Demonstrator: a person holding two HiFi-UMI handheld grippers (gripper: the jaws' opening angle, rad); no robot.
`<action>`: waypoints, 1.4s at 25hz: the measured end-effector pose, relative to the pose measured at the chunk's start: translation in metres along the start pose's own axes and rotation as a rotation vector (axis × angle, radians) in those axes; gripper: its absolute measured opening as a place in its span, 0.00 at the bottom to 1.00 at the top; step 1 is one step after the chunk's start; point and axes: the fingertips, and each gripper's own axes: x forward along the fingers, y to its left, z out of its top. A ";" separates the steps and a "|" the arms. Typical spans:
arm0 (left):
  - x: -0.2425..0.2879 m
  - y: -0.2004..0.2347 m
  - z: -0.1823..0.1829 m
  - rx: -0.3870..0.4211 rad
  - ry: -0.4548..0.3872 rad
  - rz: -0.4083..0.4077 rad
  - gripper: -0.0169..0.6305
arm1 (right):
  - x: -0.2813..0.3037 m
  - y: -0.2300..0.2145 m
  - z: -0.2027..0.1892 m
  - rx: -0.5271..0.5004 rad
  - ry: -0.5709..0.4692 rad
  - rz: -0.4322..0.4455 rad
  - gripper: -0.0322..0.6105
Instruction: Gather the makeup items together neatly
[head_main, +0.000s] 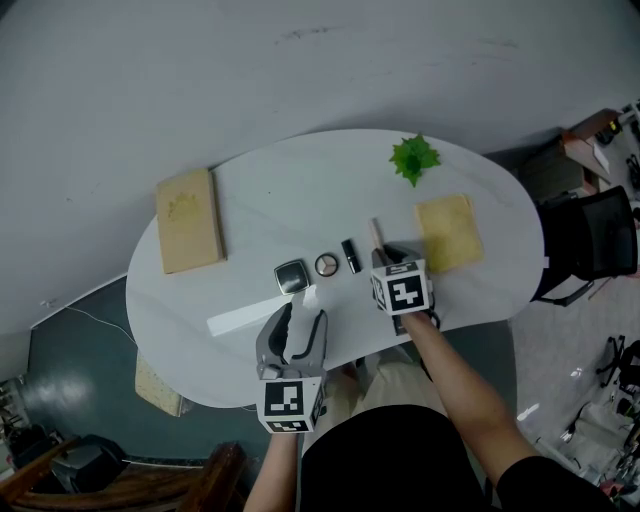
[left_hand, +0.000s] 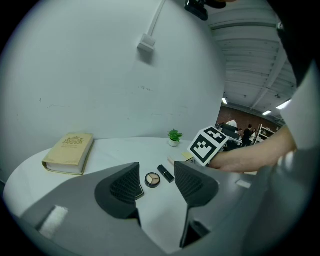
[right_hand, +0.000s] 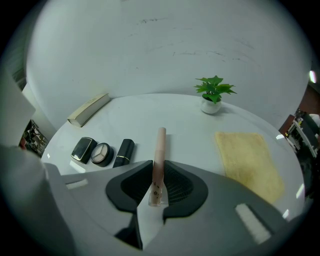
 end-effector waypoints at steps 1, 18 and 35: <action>-0.001 0.001 -0.001 0.001 0.000 0.000 0.36 | 0.001 0.002 -0.001 -0.002 0.002 0.004 0.17; -0.010 0.001 -0.005 0.010 0.001 -0.013 0.36 | 0.007 0.008 -0.007 -0.085 0.002 -0.027 0.17; -0.012 0.001 -0.004 0.016 -0.007 -0.003 0.36 | 0.006 0.009 -0.007 -0.042 0.006 0.020 0.25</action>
